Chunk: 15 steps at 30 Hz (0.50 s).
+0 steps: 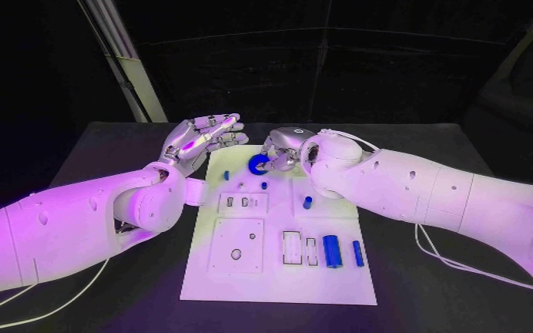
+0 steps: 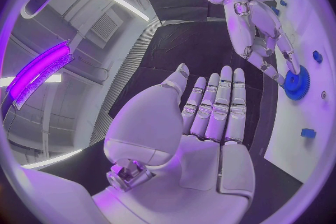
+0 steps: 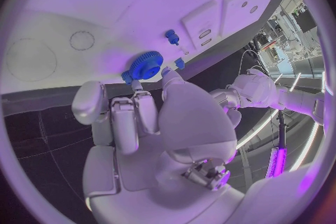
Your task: Assemble the parts on the task board
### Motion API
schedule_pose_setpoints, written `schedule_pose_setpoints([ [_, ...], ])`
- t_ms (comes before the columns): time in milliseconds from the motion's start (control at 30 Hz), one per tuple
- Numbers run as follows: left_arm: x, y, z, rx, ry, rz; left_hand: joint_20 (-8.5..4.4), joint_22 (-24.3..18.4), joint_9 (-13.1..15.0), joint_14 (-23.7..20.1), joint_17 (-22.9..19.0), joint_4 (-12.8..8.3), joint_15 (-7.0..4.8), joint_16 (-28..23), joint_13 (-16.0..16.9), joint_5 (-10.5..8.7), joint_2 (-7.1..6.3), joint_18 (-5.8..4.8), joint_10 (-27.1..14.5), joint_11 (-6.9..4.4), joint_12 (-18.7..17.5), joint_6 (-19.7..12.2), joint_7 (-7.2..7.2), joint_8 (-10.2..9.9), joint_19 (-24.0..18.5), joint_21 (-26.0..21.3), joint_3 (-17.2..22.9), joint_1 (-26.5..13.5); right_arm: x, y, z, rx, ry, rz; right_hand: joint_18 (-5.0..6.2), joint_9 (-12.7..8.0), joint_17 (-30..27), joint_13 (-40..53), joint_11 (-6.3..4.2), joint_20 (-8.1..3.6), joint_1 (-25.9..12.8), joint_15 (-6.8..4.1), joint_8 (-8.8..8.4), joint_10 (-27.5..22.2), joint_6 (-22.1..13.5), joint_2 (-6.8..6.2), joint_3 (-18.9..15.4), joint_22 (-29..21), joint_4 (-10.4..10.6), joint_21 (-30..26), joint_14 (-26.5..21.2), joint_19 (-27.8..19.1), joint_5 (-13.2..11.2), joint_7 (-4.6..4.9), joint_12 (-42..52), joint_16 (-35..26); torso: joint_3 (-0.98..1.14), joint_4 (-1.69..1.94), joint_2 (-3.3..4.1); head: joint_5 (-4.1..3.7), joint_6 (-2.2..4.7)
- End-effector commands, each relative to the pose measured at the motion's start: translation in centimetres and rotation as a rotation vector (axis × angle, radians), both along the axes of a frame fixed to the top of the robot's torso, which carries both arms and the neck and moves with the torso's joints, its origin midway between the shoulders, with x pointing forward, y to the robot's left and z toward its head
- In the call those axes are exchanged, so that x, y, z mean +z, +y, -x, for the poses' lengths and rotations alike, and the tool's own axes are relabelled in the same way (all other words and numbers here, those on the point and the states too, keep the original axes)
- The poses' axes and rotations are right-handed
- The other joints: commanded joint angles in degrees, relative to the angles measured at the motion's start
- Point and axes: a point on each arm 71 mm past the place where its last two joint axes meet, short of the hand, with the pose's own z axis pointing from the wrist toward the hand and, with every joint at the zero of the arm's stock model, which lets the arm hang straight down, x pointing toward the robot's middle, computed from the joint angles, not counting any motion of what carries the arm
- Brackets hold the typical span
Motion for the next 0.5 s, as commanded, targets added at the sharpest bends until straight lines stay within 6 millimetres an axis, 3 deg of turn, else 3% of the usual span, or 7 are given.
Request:
schedule_pose_setpoints([
  [33,0.2,-0.1,0.0,-0.012,-0.006,0.008,0.02,-0.1,-0.1,0.2,-0.1,-0.3,-0.01,-0.2,-0.1,0.23,-0.13,0.24,0.0,0.24,-0.4,0.1,2.38,-0.2,0.3,-0.2,-0.1,-0.6,0.0,0.0,0.2,0.010,-0.008,-0.022,-0.83,0.1,11.8,4.9,0.03,-0.04,0.2,0.34,0.19,0.4,0.7,0.50,-0.4,0.0,0.0,0.2,5.3,0.3,0.4,-0.11,0.2,0.4,0.00,-0.02,0.00,0.07,0.00],
  [500,0.1,0.1,-0.1,-0.005,-0.007,0.005,0.02,-0.1,-0.1,0.2,-0.1,-0.3,-0.01,-0.2,-0.1,0.23,-0.13,0.24,0.0,0.24,-0.4,0.1,2.38,-0.2,0.3,-0.2,-0.1,-0.6,0.1,-1.4,0.4,0.006,-0.017,-0.018,-0.84,0.3,11.8,5.0,-0.11,-0.18,0.8,0.17,0.65,0.4,2.6,0.89,-1.3,0.1,-0.1,0.2,5.3,0.3,0.5,-0.28,0.3,0.4,0.01,-0.03,0.01,0.06,-0.16],
])
